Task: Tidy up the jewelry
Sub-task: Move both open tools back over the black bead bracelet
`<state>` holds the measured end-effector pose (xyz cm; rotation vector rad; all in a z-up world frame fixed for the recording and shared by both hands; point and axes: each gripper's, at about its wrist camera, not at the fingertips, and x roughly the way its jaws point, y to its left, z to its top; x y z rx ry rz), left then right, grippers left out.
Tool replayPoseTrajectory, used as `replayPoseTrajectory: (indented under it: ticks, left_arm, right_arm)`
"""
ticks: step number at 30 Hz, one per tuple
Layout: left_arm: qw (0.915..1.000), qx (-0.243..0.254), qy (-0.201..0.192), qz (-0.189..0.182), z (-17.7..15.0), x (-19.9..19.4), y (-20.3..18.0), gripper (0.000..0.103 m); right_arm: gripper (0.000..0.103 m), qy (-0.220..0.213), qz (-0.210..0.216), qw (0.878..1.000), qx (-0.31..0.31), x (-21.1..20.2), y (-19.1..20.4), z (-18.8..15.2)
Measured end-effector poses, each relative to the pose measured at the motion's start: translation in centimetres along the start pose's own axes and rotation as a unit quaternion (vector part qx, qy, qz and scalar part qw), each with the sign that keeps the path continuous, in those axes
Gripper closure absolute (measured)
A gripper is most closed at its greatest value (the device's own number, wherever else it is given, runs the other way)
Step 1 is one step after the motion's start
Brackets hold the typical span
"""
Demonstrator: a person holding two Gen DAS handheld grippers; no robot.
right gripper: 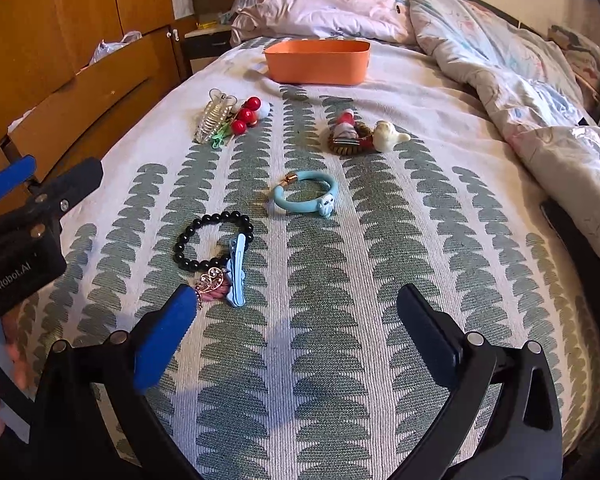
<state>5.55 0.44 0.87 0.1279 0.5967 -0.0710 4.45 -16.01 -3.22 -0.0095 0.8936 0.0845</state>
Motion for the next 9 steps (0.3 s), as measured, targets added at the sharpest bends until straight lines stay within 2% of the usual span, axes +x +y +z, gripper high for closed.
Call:
replayPoseTrajectory:
  ticks: [3, 9]
  left_arm:
    - [0.9999, -0.011, -0.001, -0.011, 0.16, -0.16, 0.39, 0.005]
    - [0.9997, -0.018, 0.012, -0.009, 0.08, 0.24, 0.68, 0.005]
  right_arm:
    - [0.003, -0.006, -0.001, 1.000, 0.003, -0.25, -0.09, 0.08]
    - [0.003, -0.007, -0.001, 1.000, 0.010, -0.33, -0.35, 0.18]
